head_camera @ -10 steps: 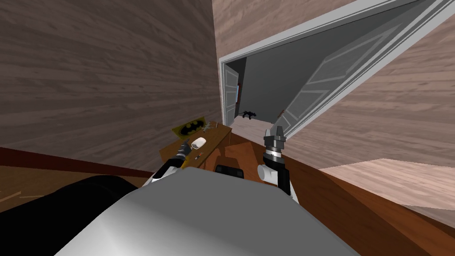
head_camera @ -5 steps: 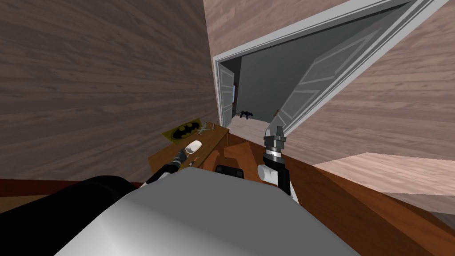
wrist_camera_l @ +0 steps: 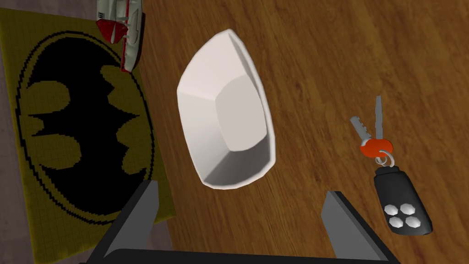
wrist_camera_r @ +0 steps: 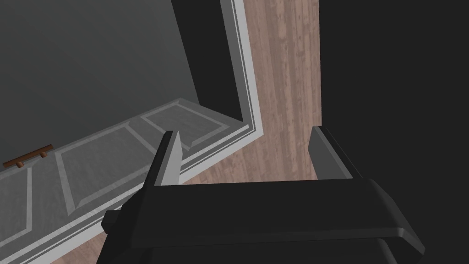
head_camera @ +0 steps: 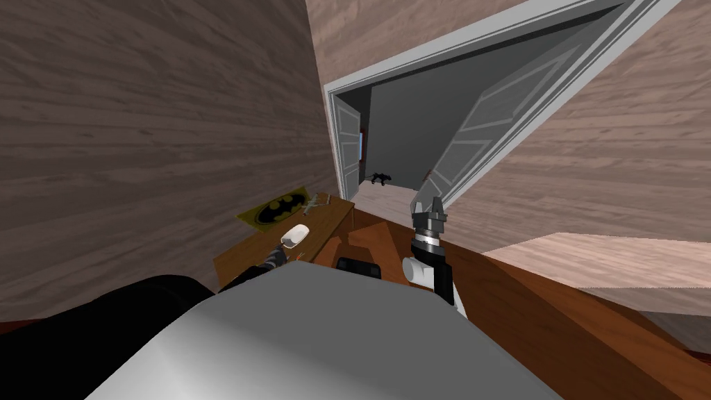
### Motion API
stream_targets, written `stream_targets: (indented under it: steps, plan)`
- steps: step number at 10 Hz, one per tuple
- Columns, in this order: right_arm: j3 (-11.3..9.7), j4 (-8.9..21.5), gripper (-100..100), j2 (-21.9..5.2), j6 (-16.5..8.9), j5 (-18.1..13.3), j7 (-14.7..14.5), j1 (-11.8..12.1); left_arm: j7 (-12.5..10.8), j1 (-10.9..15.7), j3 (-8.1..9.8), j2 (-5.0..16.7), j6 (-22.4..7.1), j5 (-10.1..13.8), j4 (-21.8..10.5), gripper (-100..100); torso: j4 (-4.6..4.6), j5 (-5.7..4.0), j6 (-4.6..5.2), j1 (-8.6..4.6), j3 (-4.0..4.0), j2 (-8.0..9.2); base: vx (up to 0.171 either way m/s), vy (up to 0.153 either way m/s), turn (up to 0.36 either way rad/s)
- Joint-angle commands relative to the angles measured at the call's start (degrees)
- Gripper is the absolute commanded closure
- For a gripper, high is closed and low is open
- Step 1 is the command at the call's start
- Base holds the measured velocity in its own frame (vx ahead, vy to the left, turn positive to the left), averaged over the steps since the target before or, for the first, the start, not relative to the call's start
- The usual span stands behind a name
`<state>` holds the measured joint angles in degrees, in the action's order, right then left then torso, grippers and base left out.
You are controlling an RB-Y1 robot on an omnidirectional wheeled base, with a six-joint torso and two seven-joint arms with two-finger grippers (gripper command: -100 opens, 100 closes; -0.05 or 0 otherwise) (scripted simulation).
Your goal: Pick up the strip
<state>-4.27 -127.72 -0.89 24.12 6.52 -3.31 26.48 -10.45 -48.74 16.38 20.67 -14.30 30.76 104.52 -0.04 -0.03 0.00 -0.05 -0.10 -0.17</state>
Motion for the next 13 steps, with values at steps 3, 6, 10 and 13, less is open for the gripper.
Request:
stream_targets:
  steps: [3, 6, 10, 13]
  plan:
    - [0.01, 0.0, 0, 0.0, 0.0, 0.0, 0.0, 0.01, -0.98, -1.31, -0.26, 0.86, -2.9, 2.92, -3.22, -100, -0.03, 0.01, -0.02, 0.03, -0.08, -0.13, 0.082, 0.007, -0.08]
    - [0.01, 0.0, 0, 0.0, 0.0, 0.0, 0.0, 0.0, -2.28, -2.99, -0.94, 2.27, -6.41, 7.23, -7.45, -100, 0.0, 0.0, -0.02, 0.01, 0.01, 0.02, 0.065, 0.004, -0.101]
    - [0.01, 0.0, 0, 0.0, 0.0, 0.0, 0.0, 0.01, -4.15, -5.21, -2.46, 4.22, -11.11, 13.73, -13.41, -100, -0.05, 0.01, -0.03, 0.06, -0.12, -0.19, 0.111, 0.021, -0.13]
    - [0.01, 0.0, 0, 0.0, 0.0, 0.0, 0.0, 0.01, -5.3, -6.52, -3.6, 5.37, -13.88, 17.82, -17.01, -100, -0.03, 0.01, -0.03, 0.05, -0.06, -0.09, 0.088, 0.026, -0.11]
